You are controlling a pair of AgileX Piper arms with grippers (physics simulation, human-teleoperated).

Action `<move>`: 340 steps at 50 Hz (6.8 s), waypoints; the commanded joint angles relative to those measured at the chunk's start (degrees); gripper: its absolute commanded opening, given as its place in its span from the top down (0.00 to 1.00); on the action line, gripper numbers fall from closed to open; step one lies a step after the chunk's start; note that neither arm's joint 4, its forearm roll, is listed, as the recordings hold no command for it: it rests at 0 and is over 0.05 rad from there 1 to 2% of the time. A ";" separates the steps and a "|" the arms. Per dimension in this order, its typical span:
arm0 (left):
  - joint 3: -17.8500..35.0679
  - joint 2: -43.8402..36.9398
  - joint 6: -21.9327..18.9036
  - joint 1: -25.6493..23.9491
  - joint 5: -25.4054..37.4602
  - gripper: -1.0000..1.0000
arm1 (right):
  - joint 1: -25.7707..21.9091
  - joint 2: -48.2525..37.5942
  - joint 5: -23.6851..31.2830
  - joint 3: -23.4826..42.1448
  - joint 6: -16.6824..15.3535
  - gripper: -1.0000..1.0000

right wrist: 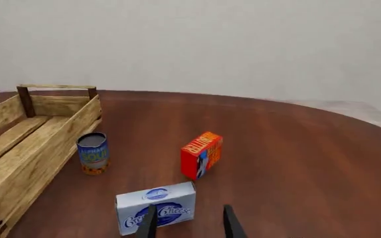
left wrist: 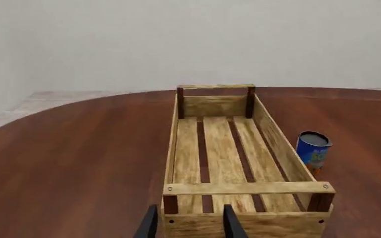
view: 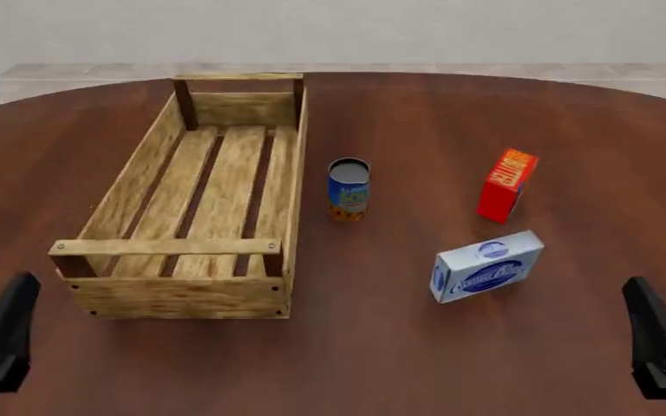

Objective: Pick up the cream cheese and put it in the tray.

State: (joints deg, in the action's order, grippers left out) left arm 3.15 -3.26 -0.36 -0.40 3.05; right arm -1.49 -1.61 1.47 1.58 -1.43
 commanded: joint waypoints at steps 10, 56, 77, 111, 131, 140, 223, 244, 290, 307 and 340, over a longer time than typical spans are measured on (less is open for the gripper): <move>-3.14 2.26 -3.26 -2.75 -2.46 0.00 | 1.60 1.53 -0.93 -0.78 1.58 0.00; 16.36 -21.62 -1.88 -21.51 -1.45 0.00 | 1.76 1.59 -1.04 -0.45 1.31 0.00; 21.08 -34.05 -2.78 -26.91 -7.40 0.00 | 1.76 1.58 -0.76 -0.47 1.37 0.00; 33.22 -49.51 -3.81 -37.69 -6.37 0.00 | 2.06 1.58 -0.64 -0.48 1.51 0.00; 40.47 -60.85 -6.67 -40.51 -4.82 0.00 | 2.15 1.58 -0.55 -0.49 1.53 0.00; 44.90 -65.83 -6.50 -43.84 -3.93 0.00 | 2.26 1.58 -0.55 -0.46 1.25 0.00; 71.07 -92.96 -5.03 -54.51 8.44 0.00 | 2.09 1.59 -0.92 -0.36 0.14 0.00; 74.30 -99.67 -8.83 -54.19 8.94 0.00 | 2.38 1.59 -1.11 -0.35 0.23 0.00; 82.12 -109.55 -13.45 -55.21 13.09 0.00 | 2.43 1.59 -1.17 -0.36 0.43 0.00; 82.21 -111.08 -14.70 -54.09 12.21 0.00 | 2.53 1.59 -1.19 -0.38 0.66 0.00; 84.89 -115.51 -16.99 -54.11 13.79 0.00 | 2.76 1.59 -1.04 -0.37 0.58 0.00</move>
State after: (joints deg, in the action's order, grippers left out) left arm 87.32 -117.39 -16.73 -54.69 16.39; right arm 1.26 -0.02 0.46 1.19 -0.72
